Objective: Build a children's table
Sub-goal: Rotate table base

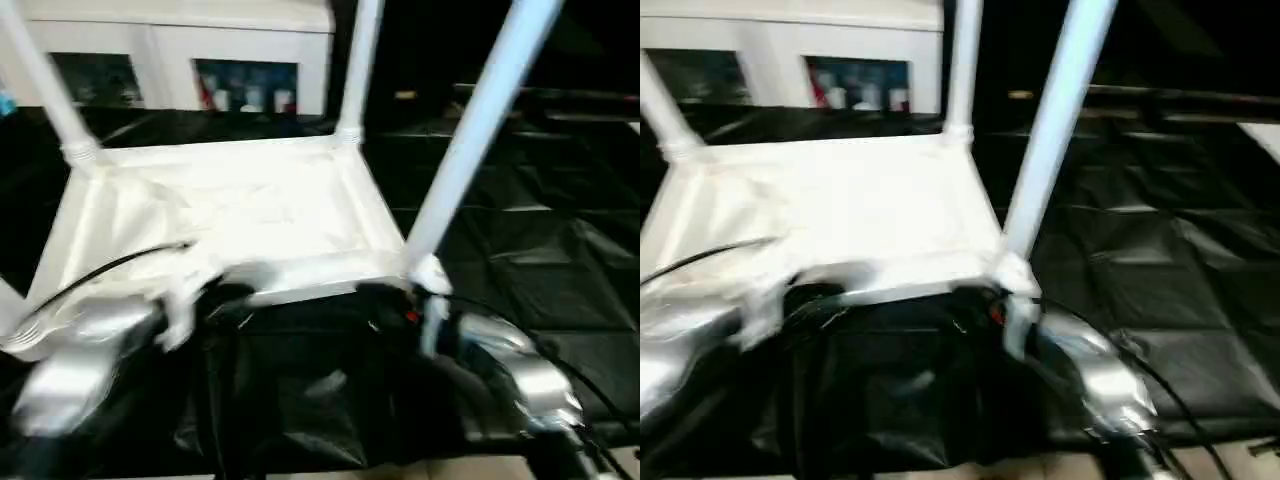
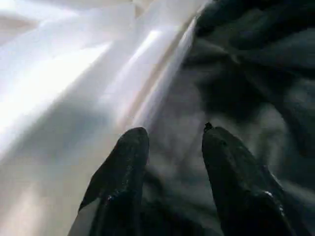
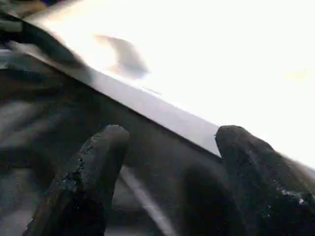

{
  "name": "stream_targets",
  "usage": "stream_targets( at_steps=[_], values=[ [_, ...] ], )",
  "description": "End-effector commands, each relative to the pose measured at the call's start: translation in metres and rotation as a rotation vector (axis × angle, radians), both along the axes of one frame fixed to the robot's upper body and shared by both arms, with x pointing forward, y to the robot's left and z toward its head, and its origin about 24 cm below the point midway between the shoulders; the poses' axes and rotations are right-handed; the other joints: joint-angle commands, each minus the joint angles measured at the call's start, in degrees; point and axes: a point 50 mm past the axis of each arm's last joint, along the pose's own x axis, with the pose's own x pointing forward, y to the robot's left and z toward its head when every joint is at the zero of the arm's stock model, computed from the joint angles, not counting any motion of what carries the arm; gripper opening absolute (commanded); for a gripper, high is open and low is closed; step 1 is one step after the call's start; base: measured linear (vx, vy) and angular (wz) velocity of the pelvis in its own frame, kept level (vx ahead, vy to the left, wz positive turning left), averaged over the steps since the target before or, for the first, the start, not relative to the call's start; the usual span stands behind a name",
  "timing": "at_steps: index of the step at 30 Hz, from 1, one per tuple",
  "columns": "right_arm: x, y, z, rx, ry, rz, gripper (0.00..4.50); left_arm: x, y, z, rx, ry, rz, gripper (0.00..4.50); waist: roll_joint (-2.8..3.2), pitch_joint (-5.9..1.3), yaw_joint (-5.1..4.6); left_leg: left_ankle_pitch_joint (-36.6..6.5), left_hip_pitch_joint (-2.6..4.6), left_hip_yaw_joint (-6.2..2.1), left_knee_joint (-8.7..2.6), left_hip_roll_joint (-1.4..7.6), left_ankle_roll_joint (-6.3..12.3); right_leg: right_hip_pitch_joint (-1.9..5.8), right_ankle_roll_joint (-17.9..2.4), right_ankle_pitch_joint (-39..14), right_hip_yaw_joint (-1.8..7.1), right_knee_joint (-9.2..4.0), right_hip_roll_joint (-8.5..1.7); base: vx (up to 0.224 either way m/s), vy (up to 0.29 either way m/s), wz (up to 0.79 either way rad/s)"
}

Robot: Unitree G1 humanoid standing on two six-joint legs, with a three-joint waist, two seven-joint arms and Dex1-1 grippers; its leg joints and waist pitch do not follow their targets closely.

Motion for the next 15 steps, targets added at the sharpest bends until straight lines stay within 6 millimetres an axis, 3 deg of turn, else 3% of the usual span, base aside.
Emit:
stream_targets(
  at_steps=[1, 2, 3, 6, 8, 11, 14, 15],
  values=[
    [0.009, -0.007, -0.008, -0.074, 0.018, -0.091, 3.29, -0.010, 0.010, 0.008, 0.009, 0.001, 0.070, 2.44, 0.72, -2.80, -0.41, -20.6, 2.00, -2.29, -4.93, 3.90, -3.31, 1.04, -10.2, -19.2, 2.86, -4.21, -3.47, 0.000, 0.000, 0.00],
    [0.011, -0.007, -0.010, -0.086, 0.019, -0.102, 3.29, -0.014, 0.014, 0.007, 0.018, 0.005, 0.092, 2.44, 0.69, -2.79, -0.37, -21.1, 2.00, -2.34, -4.95, 3.80, -3.37, 1.08, -9.6, -20.3, 2.85, -4.34, -3.48, 0.000, 0.000, 0.00],
    [0.013, -0.008, -0.012, -0.102, 0.020, -0.116, 3.29, -0.019, 0.020, 0.007, 0.032, 0.009, 0.122, 2.52, 0.70, -2.90, -0.11, -22.1, 2.56, -2.29, -4.76, 3.85, -3.88, 0.61, -9.3, -21.0, 2.98, -4.46, -3.59, 0.000, 0.000, 0.00],
    [0.029, -0.015, -0.011, -0.123, 0.001, -0.229, 3.29, -0.040, 0.038, 0.007, 0.054, 0.032, 0.215, 2.80, 0.28, -2.89, -0.11, -22.4, 2.11, -2.53, -4.96, 3.67, -3.90, 1.10, -8.4, -21.4, 2.86, -4.64, -3.55, 0.000, 0.000, 0.00],
    [0.040, -0.019, -0.010, -0.134, -0.026, -0.306, 3.29, -0.053, 0.049, 0.006, 0.071, 0.054, 0.265, 2.89, 0.42, -2.88, -0.21, -23.1, 2.32, -2.48, -4.84, 3.65, -4.07, 0.71, -8.6, -21.1, 2.92, -4.57, -3.46, 0.000, 0.000, 0.00],
    [0.052, -0.024, -0.008, -0.146, -0.054, -0.419, 3.29, -0.071, 0.064, 0.007, 0.102, 0.081, 0.351, 3.24, 0.02, -2.95, -0.13, -23.3, 2.27, -2.49, -4.72, 3.62, -3.70, 0.74, -8.1, -21.7, 2.95, -4.55, -3.57, 0.000, 0.000, 0.00],
    [0.060, -0.026, -0.005, -0.118, -0.065, -0.480, 3.29, -0.085, 0.080, 0.006, 0.125, 0.088, 0.414, 3.47, 0.01, -2.97, -0.05, -23.2, 2.46, -2.35, -4.62, 3.55, -3.40, 0.55, -7.7, -20.7, 2.99, -4.63, -3.26, 0.000, 0.000, 0.00],
    [0.061, -0.026, -0.005, -0.109, -0.068, -0.487, 3.29, -0.089, 0.085, 0.006, 0.133, 0.091, 0.428, 3.47, 0.00, -2.99, -0.08, -22.9, 2.17, -2.45, -4.75, 3.55, -3.12, 0.77, -7.5, -19.4, 2.95, -4.41, -3.11, 0.000, 0.000, 0.00]
  ],
)
